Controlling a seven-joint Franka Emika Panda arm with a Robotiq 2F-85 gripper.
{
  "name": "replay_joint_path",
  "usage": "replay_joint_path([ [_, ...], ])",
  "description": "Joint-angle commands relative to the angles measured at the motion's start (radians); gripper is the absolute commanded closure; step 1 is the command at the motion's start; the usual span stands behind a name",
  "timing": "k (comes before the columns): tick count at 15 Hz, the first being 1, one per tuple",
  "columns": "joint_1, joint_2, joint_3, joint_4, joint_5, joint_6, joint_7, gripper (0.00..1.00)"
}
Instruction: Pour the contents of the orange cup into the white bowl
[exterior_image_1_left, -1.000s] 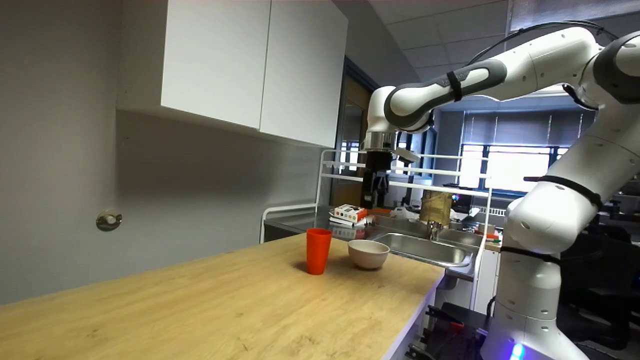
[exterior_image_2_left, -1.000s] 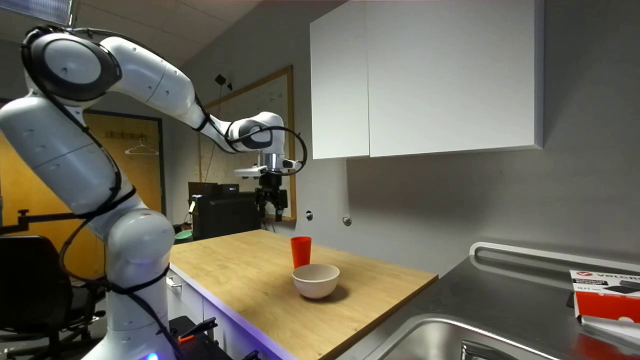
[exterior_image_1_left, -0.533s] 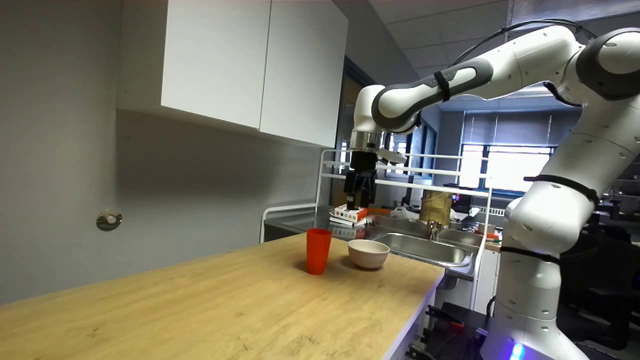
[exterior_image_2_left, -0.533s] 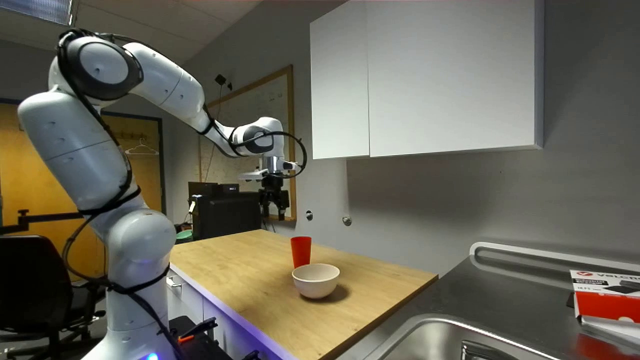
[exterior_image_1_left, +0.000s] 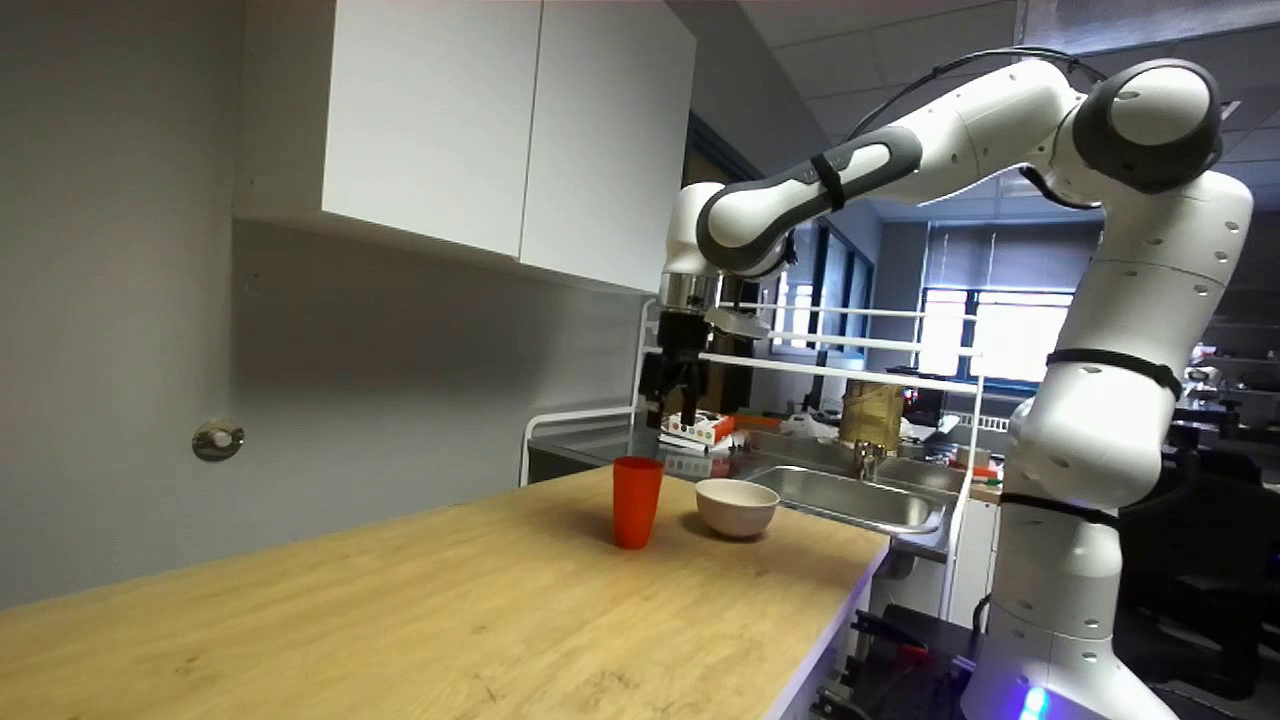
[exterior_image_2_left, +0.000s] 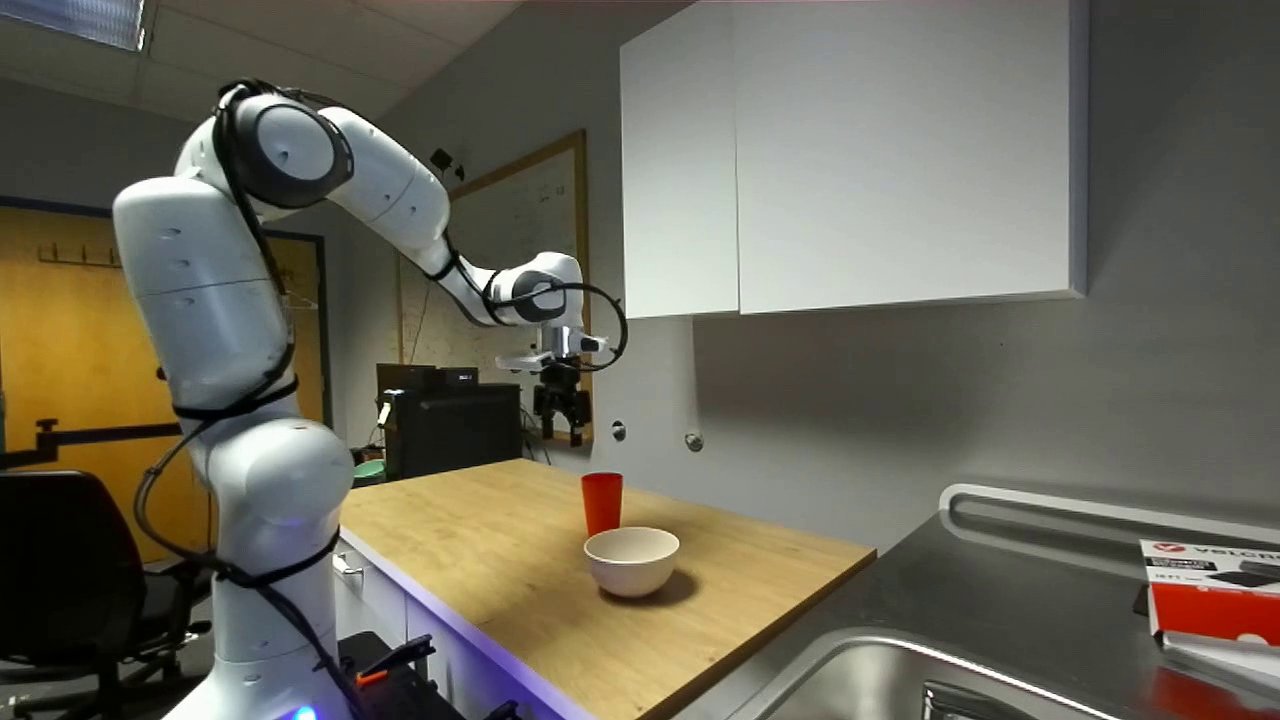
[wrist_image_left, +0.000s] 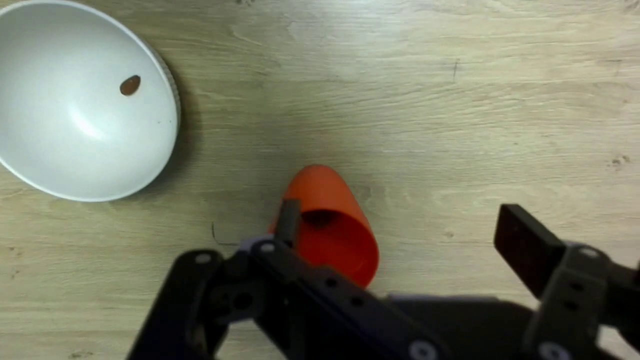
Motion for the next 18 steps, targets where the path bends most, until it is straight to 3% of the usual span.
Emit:
replay_joint_path([
  [1,0.015,0.117,0.012,0.112,0.010,-0.004,0.029,0.00],
  [9,0.036,0.318,0.009,0.275,-0.004,-0.008,0.067,0.00],
  [18,0.030,0.432,-0.021,0.338,0.009,-0.009,0.082,0.00],
])
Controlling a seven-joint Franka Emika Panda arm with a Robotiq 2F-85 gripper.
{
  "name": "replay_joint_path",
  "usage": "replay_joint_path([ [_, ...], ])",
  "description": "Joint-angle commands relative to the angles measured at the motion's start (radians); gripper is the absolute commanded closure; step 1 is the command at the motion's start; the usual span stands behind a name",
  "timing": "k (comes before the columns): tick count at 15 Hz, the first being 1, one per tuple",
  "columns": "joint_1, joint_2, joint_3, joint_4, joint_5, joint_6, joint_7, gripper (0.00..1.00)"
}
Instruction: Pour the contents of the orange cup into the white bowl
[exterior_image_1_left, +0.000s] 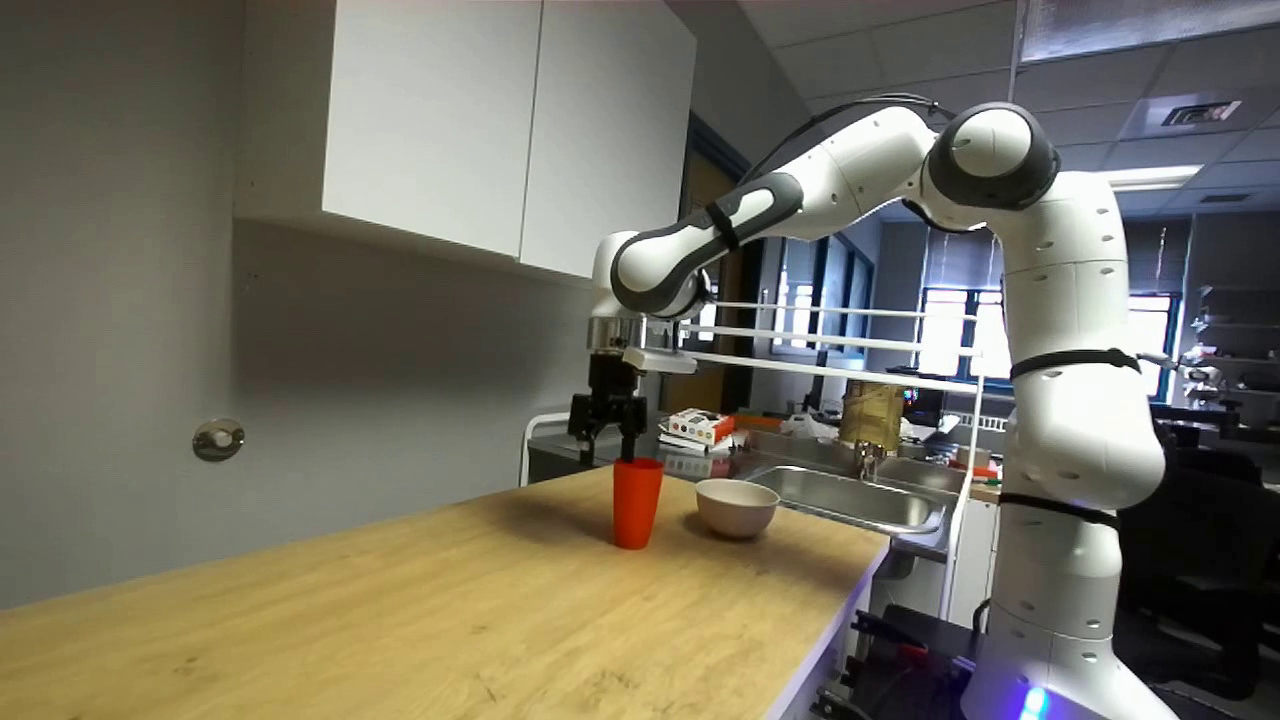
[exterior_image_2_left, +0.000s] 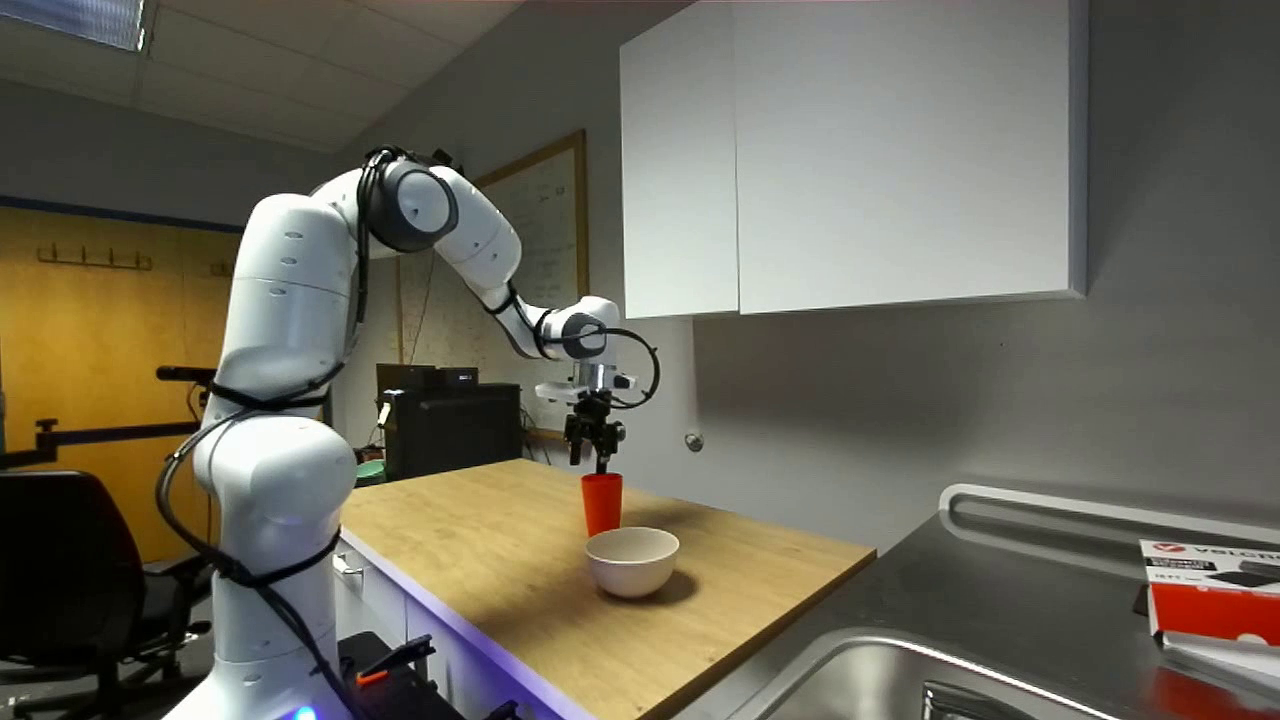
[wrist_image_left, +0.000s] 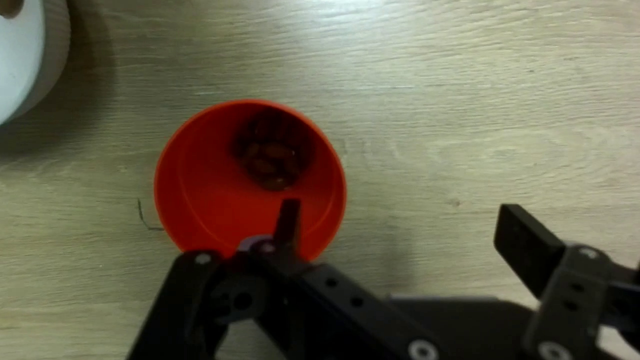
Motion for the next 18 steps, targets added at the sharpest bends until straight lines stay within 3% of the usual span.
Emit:
replay_joint_path([
  [1,0.003,0.044,-0.014,0.045,0.010,-0.019,0.024,0.00],
  [2,0.003,0.052,-0.016,0.049,0.008,-0.019,0.025,0.00],
  [3,0.004,0.059,-0.018,0.052,0.008,-0.019,0.027,0.25],
  [5,0.005,0.071,-0.021,0.060,0.008,-0.021,0.029,0.33],
  [13,0.005,0.080,-0.026,0.073,0.005,-0.021,0.039,0.95],
  [15,0.004,0.078,-0.029,0.072,0.001,-0.019,0.041,1.00],
  [18,0.002,0.063,-0.036,0.066,-0.010,-0.019,0.032,0.98],
])
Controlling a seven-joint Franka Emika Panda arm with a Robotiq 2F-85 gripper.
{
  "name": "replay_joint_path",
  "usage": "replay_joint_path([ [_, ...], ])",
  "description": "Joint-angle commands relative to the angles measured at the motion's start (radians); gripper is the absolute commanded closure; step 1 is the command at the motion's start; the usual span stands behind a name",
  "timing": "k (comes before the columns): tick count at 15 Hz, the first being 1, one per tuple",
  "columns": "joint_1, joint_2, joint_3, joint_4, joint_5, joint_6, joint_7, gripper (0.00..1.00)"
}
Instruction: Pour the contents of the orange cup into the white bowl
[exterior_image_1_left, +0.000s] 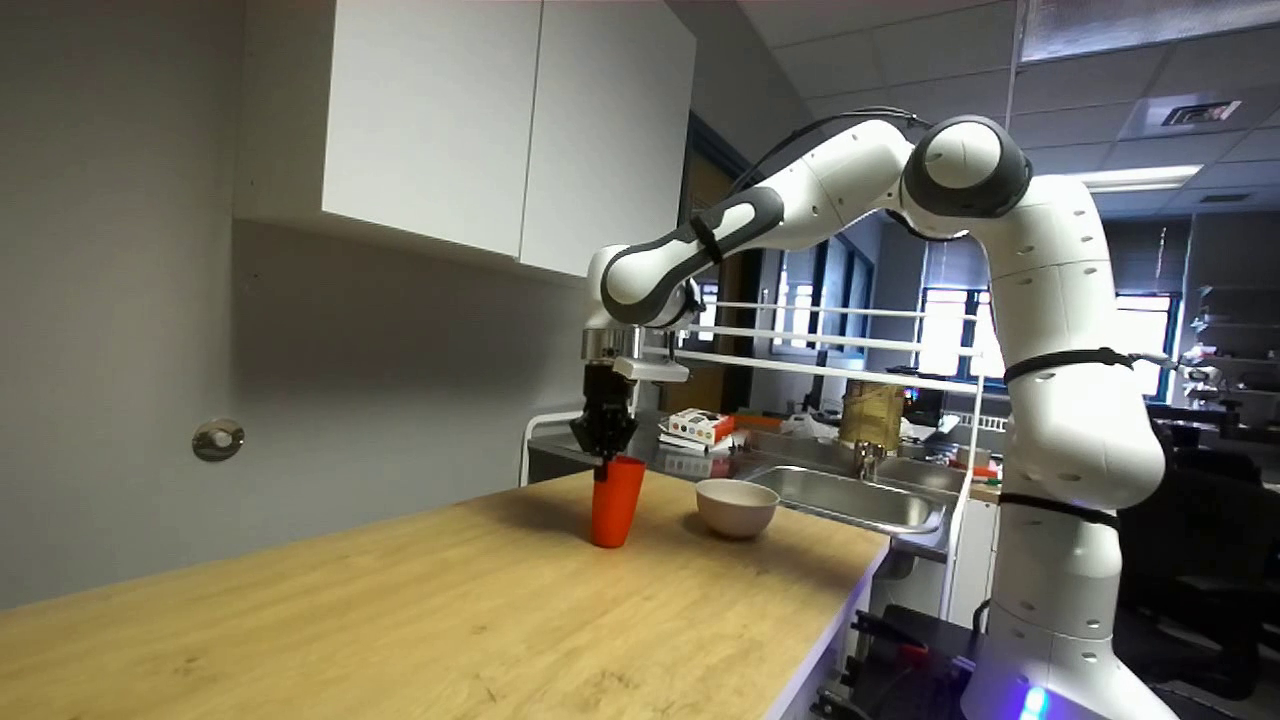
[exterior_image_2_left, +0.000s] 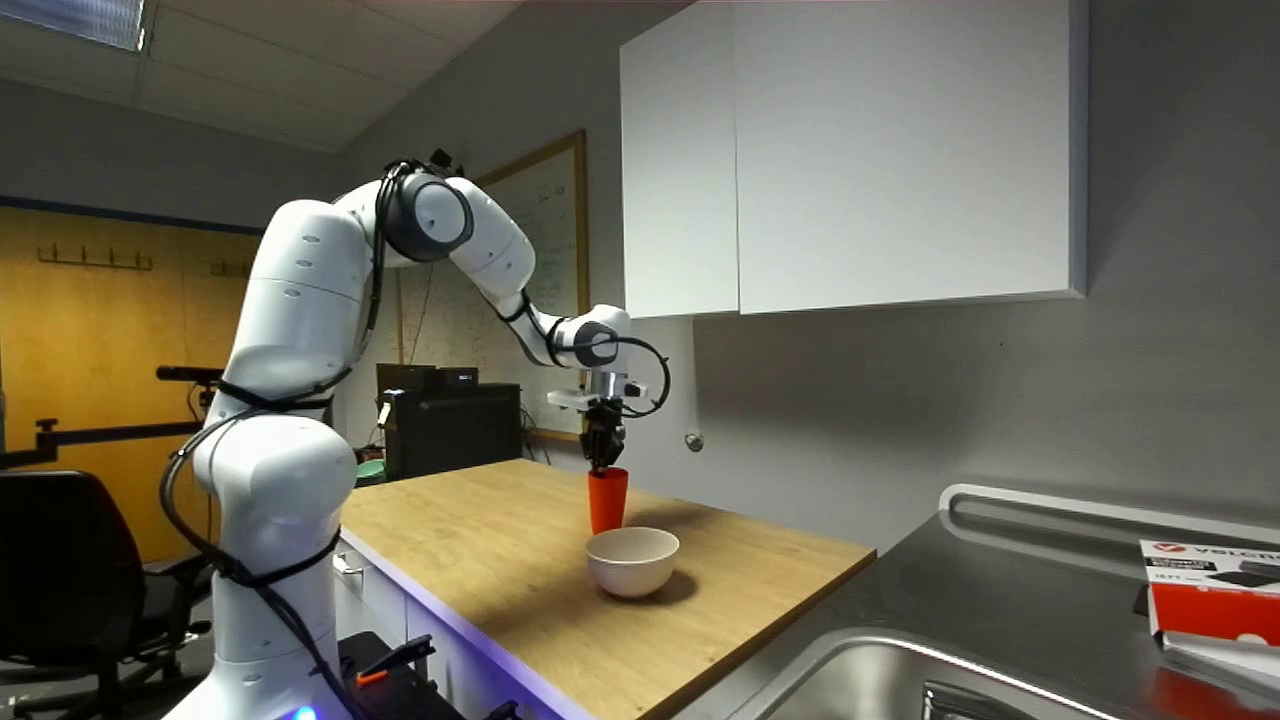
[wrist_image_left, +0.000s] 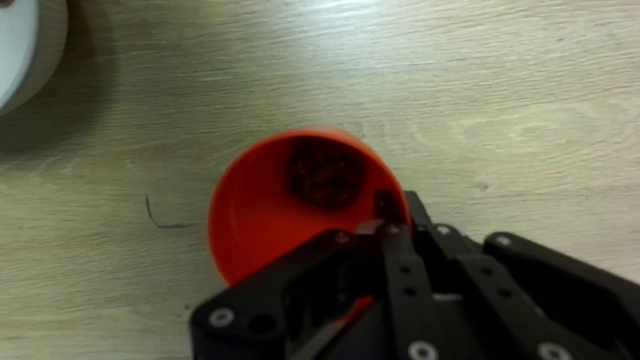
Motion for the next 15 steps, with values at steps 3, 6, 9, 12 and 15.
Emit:
replay_joint_path([
  [3,-0.023,-0.039,-0.019,-0.016,0.028,-0.007,-0.034,0.98],
  [6,-0.066,-0.072,-0.037,-0.045,0.083,0.015,-0.083,0.98],
  [9,-0.132,-0.116,-0.068,-0.094,0.205,0.044,-0.172,0.98],
  [12,-0.194,-0.152,-0.103,-0.150,0.360,0.071,-0.293,0.98],
  [15,-0.240,-0.180,-0.139,-0.211,0.502,0.085,-0.407,0.98],
])
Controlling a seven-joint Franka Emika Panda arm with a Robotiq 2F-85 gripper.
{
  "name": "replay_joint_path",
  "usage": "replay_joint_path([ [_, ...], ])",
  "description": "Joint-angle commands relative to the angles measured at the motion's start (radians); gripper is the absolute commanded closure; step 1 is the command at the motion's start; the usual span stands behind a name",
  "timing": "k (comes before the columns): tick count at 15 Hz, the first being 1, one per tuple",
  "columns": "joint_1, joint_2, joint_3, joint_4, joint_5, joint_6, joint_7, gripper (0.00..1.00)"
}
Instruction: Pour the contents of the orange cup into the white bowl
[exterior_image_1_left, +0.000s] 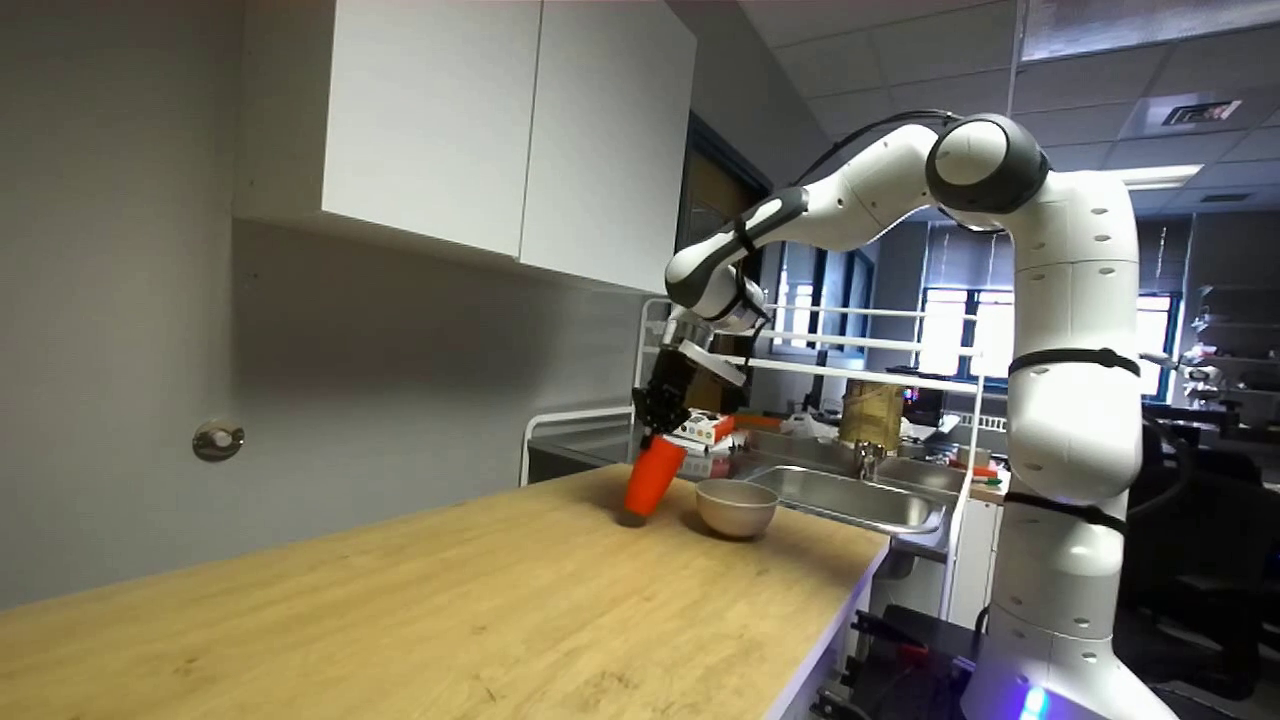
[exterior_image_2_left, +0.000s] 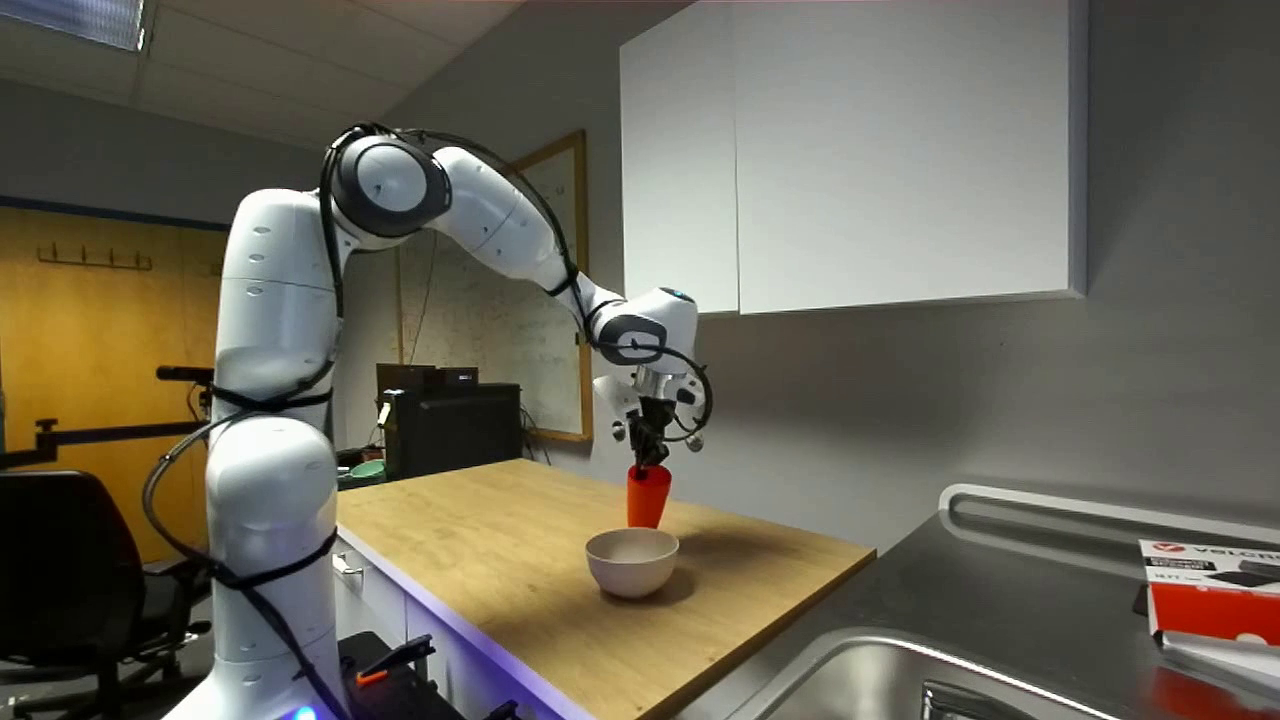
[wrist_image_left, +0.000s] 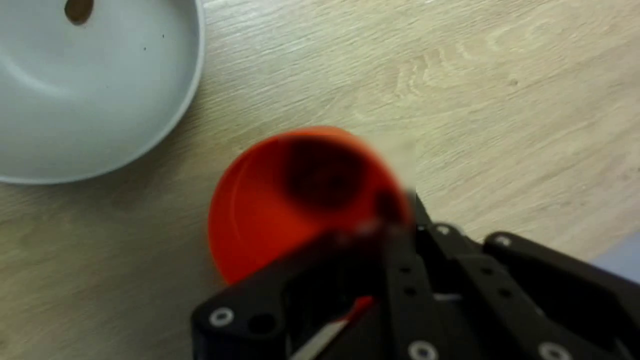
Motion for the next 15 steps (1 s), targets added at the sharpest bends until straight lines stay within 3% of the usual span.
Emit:
replay_joint_path([
  [1,-0.038,-0.065,-0.038,-0.098,0.157,0.027,-0.121,0.98],
  [15,-0.091,-0.314,-0.179,-0.447,0.719,0.106,-0.453,0.98],
])
